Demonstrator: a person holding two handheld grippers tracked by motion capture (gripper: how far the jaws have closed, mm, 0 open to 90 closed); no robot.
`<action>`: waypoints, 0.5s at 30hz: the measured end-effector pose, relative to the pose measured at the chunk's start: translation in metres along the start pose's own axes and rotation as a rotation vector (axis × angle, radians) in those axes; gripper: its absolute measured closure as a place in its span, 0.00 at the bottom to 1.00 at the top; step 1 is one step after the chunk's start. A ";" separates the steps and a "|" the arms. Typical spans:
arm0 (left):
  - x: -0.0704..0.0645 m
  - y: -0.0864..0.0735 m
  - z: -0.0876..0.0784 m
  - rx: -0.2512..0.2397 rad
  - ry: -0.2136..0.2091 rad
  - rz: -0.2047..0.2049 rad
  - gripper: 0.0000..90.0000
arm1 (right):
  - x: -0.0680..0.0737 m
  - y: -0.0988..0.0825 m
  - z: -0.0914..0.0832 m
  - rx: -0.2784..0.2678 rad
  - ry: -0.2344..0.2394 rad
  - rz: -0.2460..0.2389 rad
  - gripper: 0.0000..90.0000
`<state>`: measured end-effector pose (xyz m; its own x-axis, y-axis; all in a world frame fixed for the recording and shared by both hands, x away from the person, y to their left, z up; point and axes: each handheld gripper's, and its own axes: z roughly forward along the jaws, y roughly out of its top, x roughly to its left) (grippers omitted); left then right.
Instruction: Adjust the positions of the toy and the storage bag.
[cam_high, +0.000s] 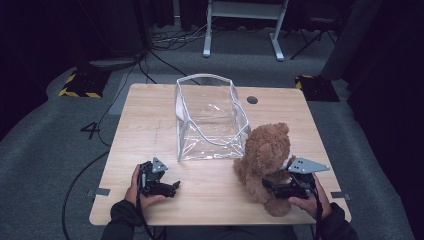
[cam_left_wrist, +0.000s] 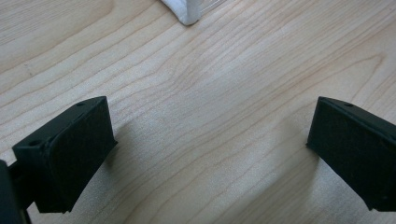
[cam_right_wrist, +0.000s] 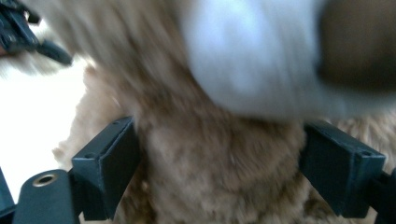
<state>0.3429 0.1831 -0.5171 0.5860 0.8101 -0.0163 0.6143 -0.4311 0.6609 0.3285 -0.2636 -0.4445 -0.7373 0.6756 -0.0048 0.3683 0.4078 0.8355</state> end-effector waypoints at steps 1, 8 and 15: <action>0.000 0.000 0.000 0.000 0.000 0.000 0.01 | 0.000 0.000 0.000 0.000 0.000 0.000 0.18; 0.000 0.000 0.000 0.000 0.000 0.000 0.01 | -0.016 -0.013 0.012 0.033 0.020 -0.017 0.12; 0.000 0.000 0.000 0.000 0.000 0.000 0.01 | -0.030 -0.026 0.029 0.103 0.068 -0.058 0.17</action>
<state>0.3429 0.1831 -0.5171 0.5859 0.8102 -0.0164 0.6144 -0.4309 0.6610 0.3580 -0.2764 -0.4820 -0.7945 0.6071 -0.0117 0.3774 0.5087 0.7738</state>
